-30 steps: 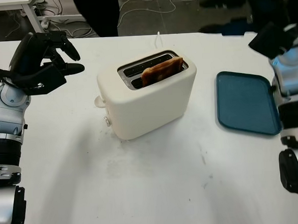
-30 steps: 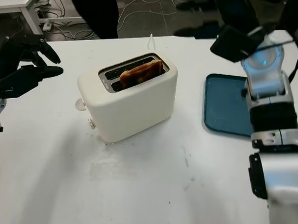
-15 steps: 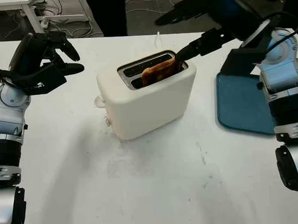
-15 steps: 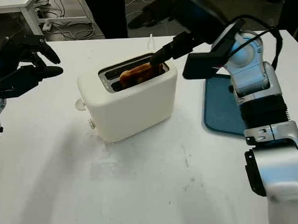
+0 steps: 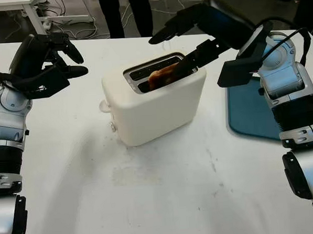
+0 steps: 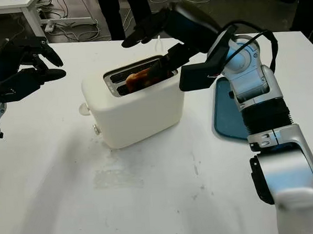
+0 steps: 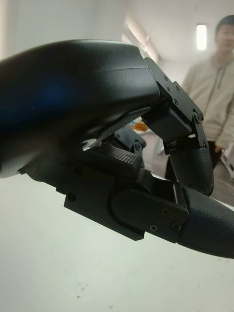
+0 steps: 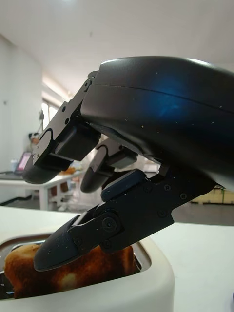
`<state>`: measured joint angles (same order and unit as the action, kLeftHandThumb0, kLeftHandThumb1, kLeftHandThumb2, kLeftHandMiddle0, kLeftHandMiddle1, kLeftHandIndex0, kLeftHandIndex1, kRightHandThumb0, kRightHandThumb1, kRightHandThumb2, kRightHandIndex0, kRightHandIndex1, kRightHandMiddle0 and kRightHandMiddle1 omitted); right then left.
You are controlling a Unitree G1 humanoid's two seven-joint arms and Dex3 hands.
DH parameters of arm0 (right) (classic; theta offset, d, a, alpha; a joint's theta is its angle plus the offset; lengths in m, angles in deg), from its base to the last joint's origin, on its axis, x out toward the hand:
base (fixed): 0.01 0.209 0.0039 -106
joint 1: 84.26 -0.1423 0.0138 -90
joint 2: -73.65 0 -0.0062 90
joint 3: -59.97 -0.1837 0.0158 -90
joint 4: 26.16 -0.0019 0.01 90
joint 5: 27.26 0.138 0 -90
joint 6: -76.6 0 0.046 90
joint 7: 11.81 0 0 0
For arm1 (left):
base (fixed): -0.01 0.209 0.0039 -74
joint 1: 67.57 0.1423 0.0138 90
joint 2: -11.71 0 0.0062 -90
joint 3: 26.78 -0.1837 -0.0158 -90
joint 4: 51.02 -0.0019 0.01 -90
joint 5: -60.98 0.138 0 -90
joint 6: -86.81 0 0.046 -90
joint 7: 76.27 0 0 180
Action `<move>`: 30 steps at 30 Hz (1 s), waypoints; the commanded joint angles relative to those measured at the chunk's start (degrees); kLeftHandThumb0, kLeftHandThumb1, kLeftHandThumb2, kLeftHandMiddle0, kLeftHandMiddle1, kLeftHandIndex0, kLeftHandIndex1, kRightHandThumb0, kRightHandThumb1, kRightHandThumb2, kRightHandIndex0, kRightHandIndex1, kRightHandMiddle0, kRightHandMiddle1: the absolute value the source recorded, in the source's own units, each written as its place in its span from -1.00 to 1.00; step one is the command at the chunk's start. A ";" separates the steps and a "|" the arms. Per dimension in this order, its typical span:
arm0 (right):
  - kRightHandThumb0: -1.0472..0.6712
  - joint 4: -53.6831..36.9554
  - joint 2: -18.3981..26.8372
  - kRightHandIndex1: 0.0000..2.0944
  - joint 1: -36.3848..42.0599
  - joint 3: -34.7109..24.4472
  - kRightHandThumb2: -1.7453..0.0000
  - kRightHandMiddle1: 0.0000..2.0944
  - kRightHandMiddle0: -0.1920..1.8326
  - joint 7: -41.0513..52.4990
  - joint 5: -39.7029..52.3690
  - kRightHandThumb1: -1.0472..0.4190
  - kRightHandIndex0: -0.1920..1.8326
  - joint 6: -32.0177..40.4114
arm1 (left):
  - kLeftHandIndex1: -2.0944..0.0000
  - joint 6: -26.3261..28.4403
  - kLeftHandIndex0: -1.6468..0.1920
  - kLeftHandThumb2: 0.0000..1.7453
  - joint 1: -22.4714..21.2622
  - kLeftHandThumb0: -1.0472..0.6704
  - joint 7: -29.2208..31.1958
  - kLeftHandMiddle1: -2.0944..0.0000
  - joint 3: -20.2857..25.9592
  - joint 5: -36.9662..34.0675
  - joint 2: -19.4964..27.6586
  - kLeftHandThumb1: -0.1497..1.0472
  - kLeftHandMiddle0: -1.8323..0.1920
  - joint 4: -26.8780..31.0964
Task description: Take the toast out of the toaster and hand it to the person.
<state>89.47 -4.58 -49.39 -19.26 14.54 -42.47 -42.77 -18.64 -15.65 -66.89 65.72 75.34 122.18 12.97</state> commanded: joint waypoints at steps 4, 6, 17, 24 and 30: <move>-0.54 1.89 -0.82 -0.29 -0.96 1.14 1.00 -0.98 0.12 0.10 -1.34 -0.49 -0.21 0.31 | -0.12 -0.30 -0.12 -1.00 0.67 -1.00 -0.14 -0.11 0.60 -0.62 0.13 0.69 -0.15 0.25; -0.51 2.72 -0.93 -0.28 -1.24 1.60 1.00 -0.98 0.12 -0.02 -2.11 -0.48 -0.22 0.28 | -0.11 -1.17 -0.12 -1.00 0.58 -1.00 -0.27 -0.10 0.60 -0.69 0.15 0.70 -0.16 -0.28; -0.36 5.44 -2.10 -0.28 -1.56 3.11 1.00 -0.98 0.11 -1.26 -5.70 -0.50 -0.23 0.73 | -0.13 -0.51 -0.12 -1.00 0.66 -1.00 -0.38 -0.11 0.53 -0.27 0.28 0.71 -0.15 0.08; -0.29 6.72 -1.87 -0.29 -1.78 4.32 0.99 -0.99 0.10 -2.16 -8.05 -0.54 -0.23 -0.67 | -0.13 -0.13 -0.11 -0.99 0.78 -1.00 -0.39 -0.12 0.48 -0.05 0.41 0.71 -0.15 0.09; -0.22 7.73 -1.69 -0.31 -1.81 5.22 0.99 -0.99 0.11 -3.78 -10.11 -0.56 -0.22 -1.78 | -0.14 -0.20 -0.10 -1.00 0.96 -1.00 -0.31 -0.12 0.57 -0.30 0.32 0.68 -0.15 0.46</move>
<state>96.76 -6.48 -50.45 -14.64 11.43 -51.81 -43.31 -18.57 -15.57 -66.89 65.72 75.36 122.18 13.07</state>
